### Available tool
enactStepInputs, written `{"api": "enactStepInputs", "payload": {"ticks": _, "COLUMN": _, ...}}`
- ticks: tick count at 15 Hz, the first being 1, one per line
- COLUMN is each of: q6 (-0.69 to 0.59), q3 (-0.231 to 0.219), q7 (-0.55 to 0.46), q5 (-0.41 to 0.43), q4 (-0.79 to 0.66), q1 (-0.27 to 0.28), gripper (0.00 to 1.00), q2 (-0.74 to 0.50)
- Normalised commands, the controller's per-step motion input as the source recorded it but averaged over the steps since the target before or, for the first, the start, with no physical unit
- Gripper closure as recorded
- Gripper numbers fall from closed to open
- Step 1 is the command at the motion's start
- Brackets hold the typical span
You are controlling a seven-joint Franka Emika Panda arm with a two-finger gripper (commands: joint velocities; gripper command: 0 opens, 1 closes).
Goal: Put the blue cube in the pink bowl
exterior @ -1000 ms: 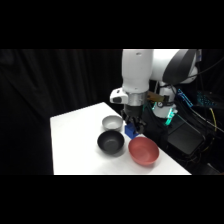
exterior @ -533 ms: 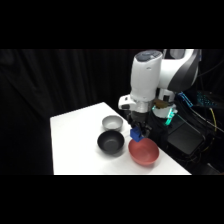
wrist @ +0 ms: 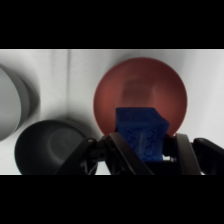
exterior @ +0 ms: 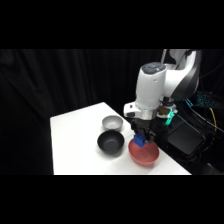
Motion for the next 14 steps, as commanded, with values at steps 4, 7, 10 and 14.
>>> {"api": "enactStepInputs", "payload": {"ticks": 4, "q6": 0.21, "q3": 0.032, "q7": -0.06, "q5": 0.083, "q4": -0.03, "q1": 0.048, "gripper": 0.77, "q2": 0.1}}
{"api": "enactStepInputs", "payload": {"ticks": 7, "q6": 0.16, "q3": 0.017, "q7": -0.09, "q5": 0.091, "q4": 0.0, "q1": 0.034, "gripper": 0.77, "q2": 0.08}}
{"api": "enactStepInputs", "payload": {"ticks": 10, "q6": 0.13, "q3": 0.006, "q7": -0.12, "q5": 0.1, "q4": 0.01, "q1": 0.024, "gripper": 0.77, "q2": 0.06}}
{"api": "enactStepInputs", "payload": {"ticks": 14, "q6": 0.1, "q3": 0.005, "q7": -0.13, "q5": 0.105, "q4": 0.02, "q1": 0.025, "gripper": 0.06, "q2": 0.02}}
